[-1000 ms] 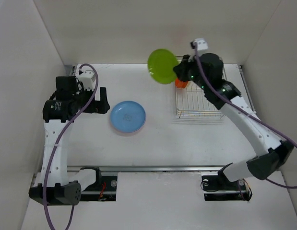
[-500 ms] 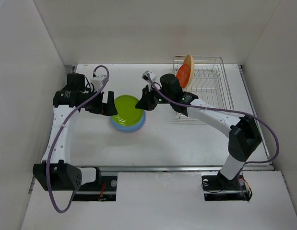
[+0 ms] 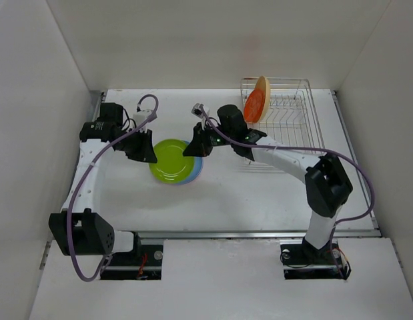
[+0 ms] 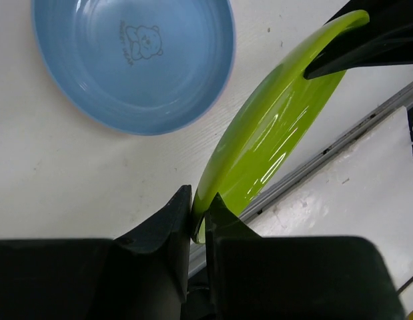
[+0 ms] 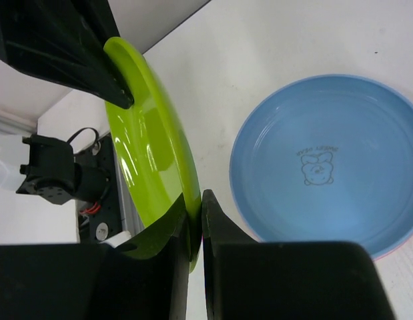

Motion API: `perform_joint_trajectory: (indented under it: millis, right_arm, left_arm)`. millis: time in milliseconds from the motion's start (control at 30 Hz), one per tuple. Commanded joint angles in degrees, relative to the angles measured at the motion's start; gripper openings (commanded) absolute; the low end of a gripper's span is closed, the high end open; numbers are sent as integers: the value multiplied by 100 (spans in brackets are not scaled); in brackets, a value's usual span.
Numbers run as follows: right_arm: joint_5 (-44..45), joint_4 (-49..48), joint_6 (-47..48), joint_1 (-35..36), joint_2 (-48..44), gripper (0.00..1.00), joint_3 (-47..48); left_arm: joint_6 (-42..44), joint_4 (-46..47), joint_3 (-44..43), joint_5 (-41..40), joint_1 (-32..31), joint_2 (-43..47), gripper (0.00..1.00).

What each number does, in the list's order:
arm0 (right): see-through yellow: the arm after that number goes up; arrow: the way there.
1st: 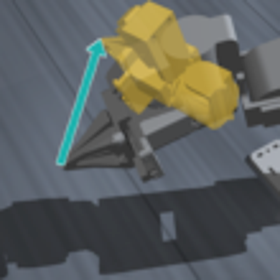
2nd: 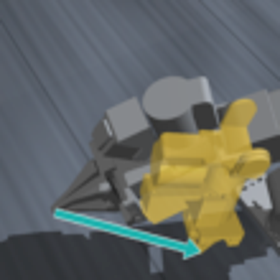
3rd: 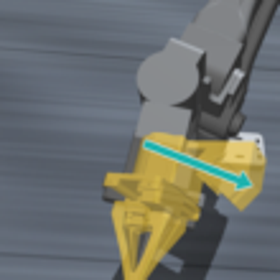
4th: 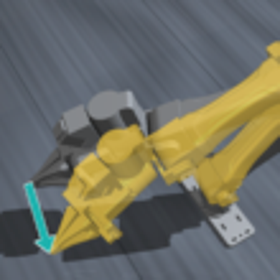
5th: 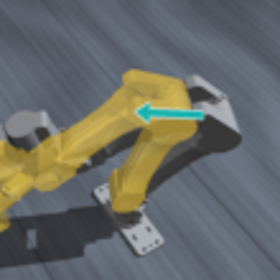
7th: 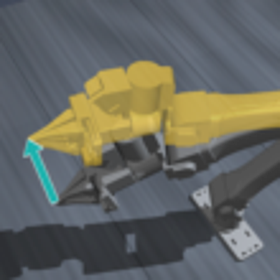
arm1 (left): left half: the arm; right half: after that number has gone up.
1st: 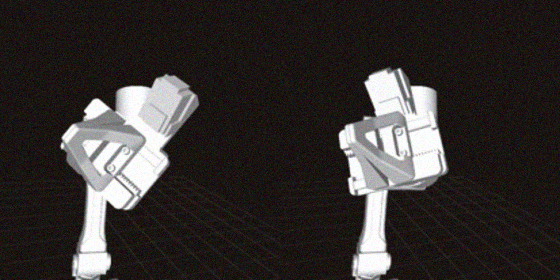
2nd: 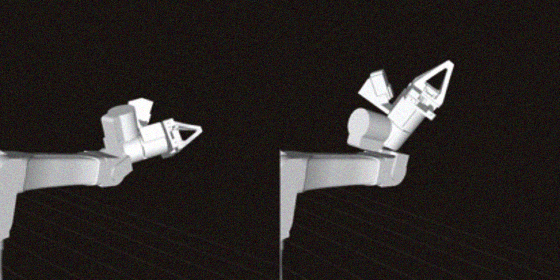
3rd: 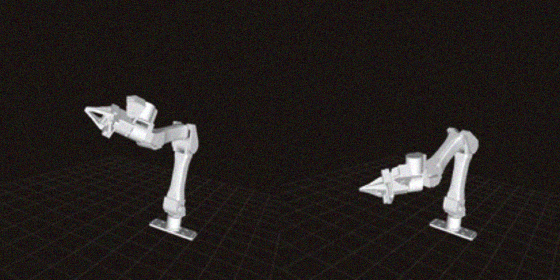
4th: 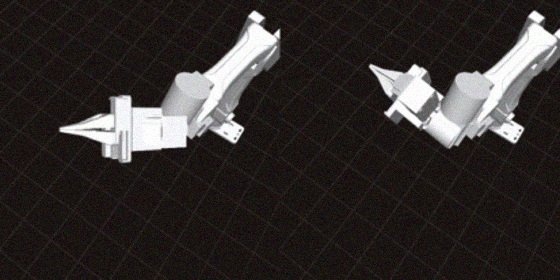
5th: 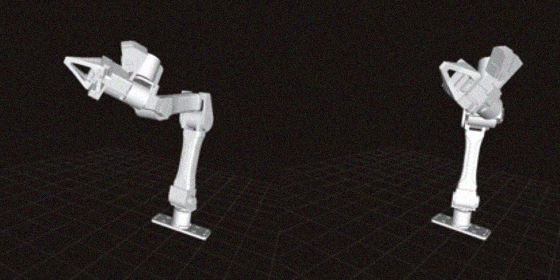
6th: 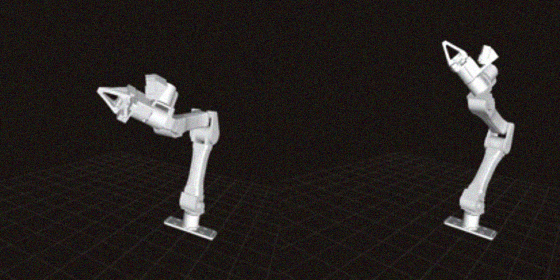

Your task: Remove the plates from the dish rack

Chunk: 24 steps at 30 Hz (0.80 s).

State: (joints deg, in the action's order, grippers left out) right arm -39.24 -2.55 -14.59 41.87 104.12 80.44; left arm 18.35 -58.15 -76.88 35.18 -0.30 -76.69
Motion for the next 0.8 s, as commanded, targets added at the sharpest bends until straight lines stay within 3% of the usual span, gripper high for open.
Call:
perform_joint_trajectory:
  millis: [0, 167, 200, 267, 300, 333, 433, 533, 700, 767]
  right_arm:
    - [-268, -615, 18, 67, 47, 0, 384]
    - [22, -459, -97, 67, 249, 0, 595]
    - [92, -370, -184, -2, 302, 4, 674]
    - [259, -221, -272, -65, 433, 25, 876]
    - [320, -220, -447, -160, 434, 50, 876]
    - [425, -220, -535, -266, 486, 61, 929]
    - [697, -273, -756, -477, 487, 79, 929]
    - [1014, -273, -844, -566, 224, 89, 877]
    - [1436, -71, -774, -750, -277, 91, 684]
    - [1437, 148, -660, -750, -435, 91, 622]
  left_arm:
    - [-208, 32, -37, 209, -6, -22, 0]
    - [-419, 146, -160, 305, 204, -241, 0]
    - [-524, 146, -213, 358, 284, -242, 0]
    - [-727, 146, -344, 524, 451, -478, 0]
    - [-788, 198, -449, 786, 521, -549, 0]
    - [-850, 199, -503, 928, 661, -706, 0]
    - [-1122, 260, -775, 1411, 977, -1136, 0]
    - [-1631, 523, -1003, 1466, 1303, -1515, 0]
    - [-2984, 1970, -1066, 1413, 2163, -2436, 0]
    - [-3405, 2289, -1127, 1011, 2227, -2728, 0]
